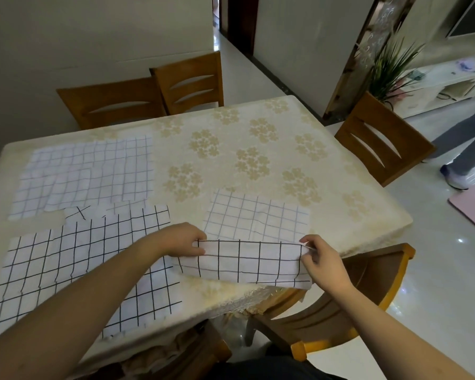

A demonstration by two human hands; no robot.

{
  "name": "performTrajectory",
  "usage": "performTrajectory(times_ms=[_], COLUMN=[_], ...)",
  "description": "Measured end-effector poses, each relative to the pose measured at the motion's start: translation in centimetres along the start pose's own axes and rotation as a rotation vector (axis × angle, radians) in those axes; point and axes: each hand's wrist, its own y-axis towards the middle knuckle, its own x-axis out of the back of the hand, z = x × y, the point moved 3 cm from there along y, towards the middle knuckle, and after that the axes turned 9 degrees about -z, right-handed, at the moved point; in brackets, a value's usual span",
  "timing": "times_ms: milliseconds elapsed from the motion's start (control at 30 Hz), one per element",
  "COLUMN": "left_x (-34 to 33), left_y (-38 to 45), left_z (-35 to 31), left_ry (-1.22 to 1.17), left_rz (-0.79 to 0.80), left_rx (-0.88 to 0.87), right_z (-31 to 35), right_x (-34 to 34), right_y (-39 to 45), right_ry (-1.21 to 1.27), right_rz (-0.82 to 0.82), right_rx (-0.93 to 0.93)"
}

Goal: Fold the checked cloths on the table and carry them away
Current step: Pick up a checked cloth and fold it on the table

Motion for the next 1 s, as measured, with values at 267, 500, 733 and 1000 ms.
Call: performTrajectory(times_ms=[267,500,733,1000], left_x=[3.3,3.3,1.3,0.3], left_y=[4.6,10.6,15.2,18.4], left_z=[-0.3,0.0,1.7,4.3], left_ry=[-0.044,-0.277,-0.495,-0.576], left_rz=[-0.412,-0.646,-0.647,-0.669], left_rx=[0.192,0.378,0.594,0.721], right_z=[-2.7,-6.3,-9.4,-12.8], right_x=[2.0,2.3,0.5,-2.8], right_y=[4.3,10.2,15.6,19.1], right_ry=[0.046,0.15,0.141,0.077], right_rz=[-0.125,-0.146,-0.079,0.033], right_rx=[-0.084,-0.236,-0.298,-0.426])
